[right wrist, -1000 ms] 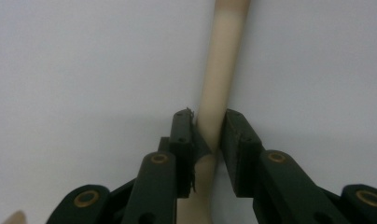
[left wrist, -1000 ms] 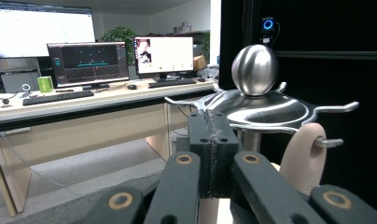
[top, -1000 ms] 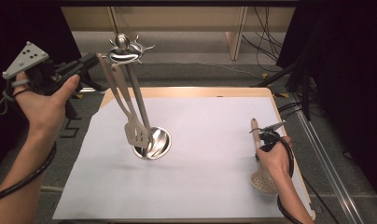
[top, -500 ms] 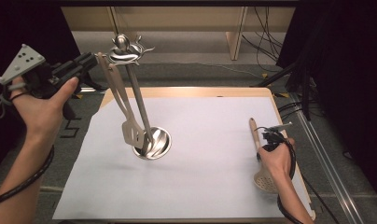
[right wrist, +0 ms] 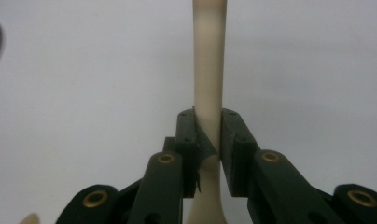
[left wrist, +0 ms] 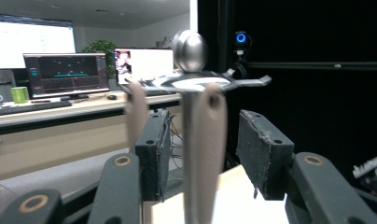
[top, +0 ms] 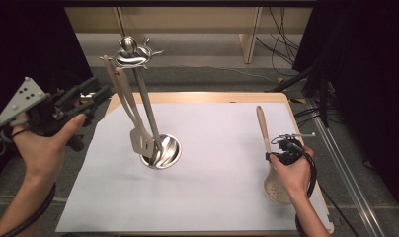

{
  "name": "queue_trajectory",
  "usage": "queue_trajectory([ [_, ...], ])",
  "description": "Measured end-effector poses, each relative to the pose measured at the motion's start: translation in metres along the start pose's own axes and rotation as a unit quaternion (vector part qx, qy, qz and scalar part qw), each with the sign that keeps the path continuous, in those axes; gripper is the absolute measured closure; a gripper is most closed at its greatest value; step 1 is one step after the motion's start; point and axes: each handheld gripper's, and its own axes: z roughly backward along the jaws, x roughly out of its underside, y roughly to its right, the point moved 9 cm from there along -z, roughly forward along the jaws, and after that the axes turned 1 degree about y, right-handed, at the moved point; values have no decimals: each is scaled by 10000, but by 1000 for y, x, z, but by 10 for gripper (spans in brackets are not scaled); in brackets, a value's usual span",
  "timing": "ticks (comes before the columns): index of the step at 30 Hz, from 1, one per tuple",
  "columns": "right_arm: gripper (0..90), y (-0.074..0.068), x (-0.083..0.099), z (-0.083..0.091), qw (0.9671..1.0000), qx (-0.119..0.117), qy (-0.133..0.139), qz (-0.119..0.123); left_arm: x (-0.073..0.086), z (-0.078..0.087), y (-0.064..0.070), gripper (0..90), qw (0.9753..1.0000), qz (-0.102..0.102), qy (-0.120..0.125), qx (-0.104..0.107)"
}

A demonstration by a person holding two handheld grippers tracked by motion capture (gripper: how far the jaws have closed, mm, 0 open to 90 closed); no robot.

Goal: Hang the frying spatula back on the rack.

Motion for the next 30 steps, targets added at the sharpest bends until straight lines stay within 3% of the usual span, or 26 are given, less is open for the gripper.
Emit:
queue_trajectory([
  [3,793,-13,-6,6,9986,-183,388,302,4,3,10,533,10000,12,22,91],
  [6,792,-35,-11,14,9969,-389,652,197,7,3,23,535,9998,-35,26,214],
  [9,793,-57,-17,21,9915,-766,993,335,12,0,39,540,9991,-92,-79,403],
  [10,793,-63,-18,23,9901,-796,1083,407,15,-2,45,541,9987,-133,-131,472],
  [11,793,-72,-20,27,9877,-940,1170,442,15,-2,45,541,9987,-133,-131,472],
  [12,793,-72,-20,27,9877,-940,1170,442,20,-5,51,541,9981,-166,-213,561],
  [13,793,-86,-23,32,9832,-1034,1385,584,26,-11,60,541,9972,-187,-298,655],
  [14,793,-93,-25,34,9803,-1083,1495,696,26,-11,60,541,9972,-187,-298,655],
  [15,793,-105,-24,39,9795,-1209,1519,542,33,-18,68,542,9962,-169,-402,748],
  [17,793,-111,-25,42,9780,-1218,1565,647,37,-22,72,542,9958,-162,-440,787],
  [18,793,-124,-27,47,9720,-1343,1734,839,43,-29,81,544,9949,-92,-514,866],
  [19,793,-127,-27,48,9699,-1383,1757,960,46,-32,83,545,9942,-176,-572,893],
  [23,793,-140,-25,51,9691,-1443,1748,976,57,-44,95,544,9918,-137,-746,1028],
  [24,793,-146,-25,52,9652,-1526,1798,1130,65,-52,100,543,9903,-110,-843,1102],
  [25,793,-148,-23,54,9667,-1501,1742,1125,69,-56,102,541,9895,-108,-893,1135],
  [26,793,-151,-24,53,9630,-1577,1836,1187,72,-61,105,538,9889,-76,-926,1161],
  [27,793,-154,-22,55,9639,-1591,1791,1161,76,-65,108,536,9882,-51,-971,1183],
  [28,793,-156,-23,56,9607,-1618,1879,1249,80,-69,110,532,9876,-24,-1008,1199],
  [29,793,-158,-22,58,9610,-1661,1853,1204,83,-73,111,526,9871,-14,-1057,1205],
  [30,793,-159,-24,59,9583,-1613,1945,1336,87,-76,113,521,9863,-3,-1114,1219],
])
